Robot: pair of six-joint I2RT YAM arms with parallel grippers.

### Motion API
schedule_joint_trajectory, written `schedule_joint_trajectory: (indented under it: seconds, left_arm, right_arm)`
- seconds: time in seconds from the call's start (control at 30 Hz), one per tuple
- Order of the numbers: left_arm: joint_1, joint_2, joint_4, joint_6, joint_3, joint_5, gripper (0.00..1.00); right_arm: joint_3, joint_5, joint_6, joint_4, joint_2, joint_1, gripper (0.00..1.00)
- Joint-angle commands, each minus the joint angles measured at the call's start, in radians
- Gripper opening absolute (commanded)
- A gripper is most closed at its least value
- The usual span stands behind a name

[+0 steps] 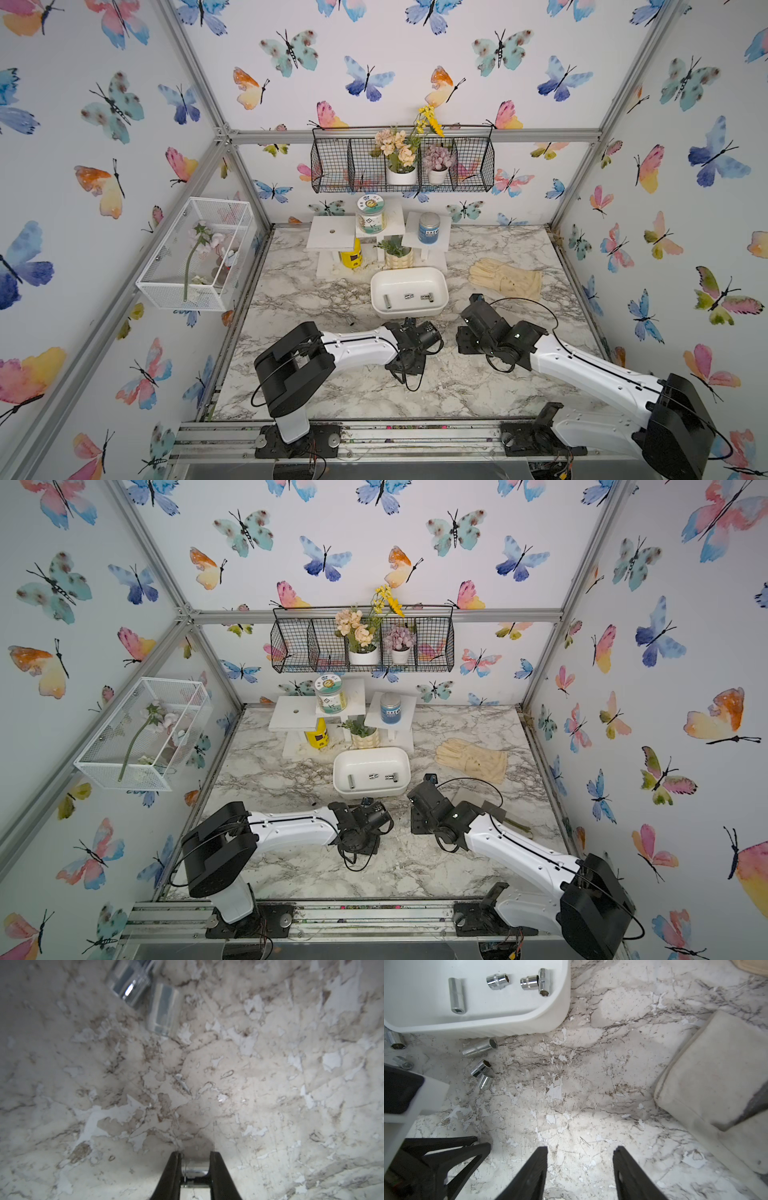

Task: Put the socket on the desktop into the storage box
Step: Pick up the socket head from the center of the board.

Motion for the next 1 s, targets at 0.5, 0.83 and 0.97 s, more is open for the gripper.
schedule_joint_trajectory:
  seconds: [0.5, 0.83, 0.97]
  left_arm:
    - [0.006, 0.019, -0.004, 0.031, 0.027, -0.007, 0.18]
    - [0.015, 0.023, -0.005, 0.043, 0.043, -0.008, 0.18]
    - [0.018, 0.024, -0.012, 0.049, 0.052, -0.009, 0.18]
  right_arm:
    - [-0.020, 0.045, 0.034, -0.020, -0.018, -0.007, 0.56]
    - [-0.016, 0.047, 0.037, -0.017, -0.012, -0.007, 0.56]
    - [-0.023, 0.044, 0.042, -0.007, -0.010, -0.007, 0.56]
